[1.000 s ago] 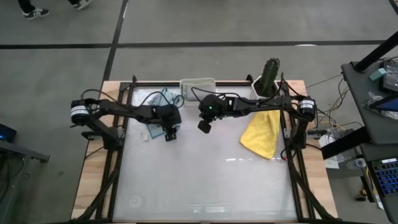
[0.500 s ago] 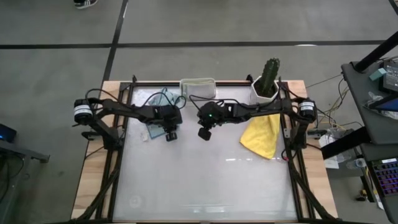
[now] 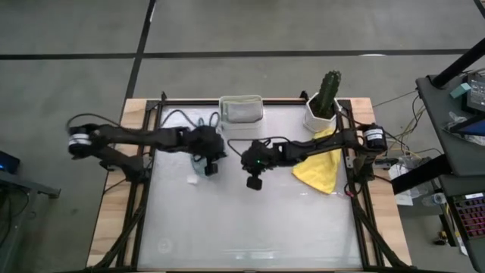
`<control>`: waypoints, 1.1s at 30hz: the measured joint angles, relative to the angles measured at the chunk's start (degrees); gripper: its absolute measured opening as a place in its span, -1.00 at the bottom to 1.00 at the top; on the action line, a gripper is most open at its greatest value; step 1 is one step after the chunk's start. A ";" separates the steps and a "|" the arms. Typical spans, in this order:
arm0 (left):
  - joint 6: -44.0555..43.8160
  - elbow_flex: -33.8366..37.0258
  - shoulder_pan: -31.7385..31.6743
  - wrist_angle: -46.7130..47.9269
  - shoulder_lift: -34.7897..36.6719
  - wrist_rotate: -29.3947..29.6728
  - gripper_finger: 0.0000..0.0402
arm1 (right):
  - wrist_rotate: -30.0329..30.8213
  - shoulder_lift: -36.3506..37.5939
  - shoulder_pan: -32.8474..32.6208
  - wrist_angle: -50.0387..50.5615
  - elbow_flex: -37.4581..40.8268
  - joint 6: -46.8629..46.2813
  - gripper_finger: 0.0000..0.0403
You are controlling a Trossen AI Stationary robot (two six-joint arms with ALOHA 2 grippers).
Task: Fold microfiber towels
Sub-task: Fold the light blue cloth
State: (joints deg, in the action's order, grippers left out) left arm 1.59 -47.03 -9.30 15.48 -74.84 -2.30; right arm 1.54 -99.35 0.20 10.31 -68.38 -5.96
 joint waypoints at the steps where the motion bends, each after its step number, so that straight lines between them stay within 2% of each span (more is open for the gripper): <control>1: -0.89 -0.10 0.94 -0.41 1.78 -0.30 -1.00 | 0.02 0.21 -0.65 0.69 0.04 0.03 -0.96; 9: -4.28 1.68 11.24 -6.83 12.93 -1.79 -1.00 | 0.76 5.00 -7.07 0.37 1.03 2.99 -0.95; 12: -4.31 2.28 15.54 -11.69 14.94 -1.86 -1.00 | 6.60 7.83 -10.68 -2.41 2.44 5.19 -0.95; 15: -4.29 2.37 18.54 -17.32 15.38 -1.79 -1.00 | 14.98 10.18 -15.23 -7.07 4.49 9.39 -0.95; 19: -4.26 2.36 19.86 -24.77 13.80 -1.61 -1.00 | 25.11 10.99 -20.60 -17.09 7.81 14.57 -0.95; 23: -4.26 2.30 19.78 -26.66 11.49 -0.02 -1.00 | 26.54 11.08 -22.44 -22.31 9.15 15.20 -0.94; 28: -3.68 2.39 19.48 -26.72 6.80 5.56 -1.00 | 27.57 12.28 -22.59 -18.06 9.31 8.67 -0.77; 33: -2.36 2.35 16.61 -30.49 -0.56 6.97 -1.00 | 28.68 13.68 -22.56 -11.50 9.44 0.81 -0.57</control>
State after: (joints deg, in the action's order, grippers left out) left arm -0.77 -44.69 7.31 -15.01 -75.41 4.67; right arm 30.22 -85.66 -22.36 -1.20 -58.95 -5.15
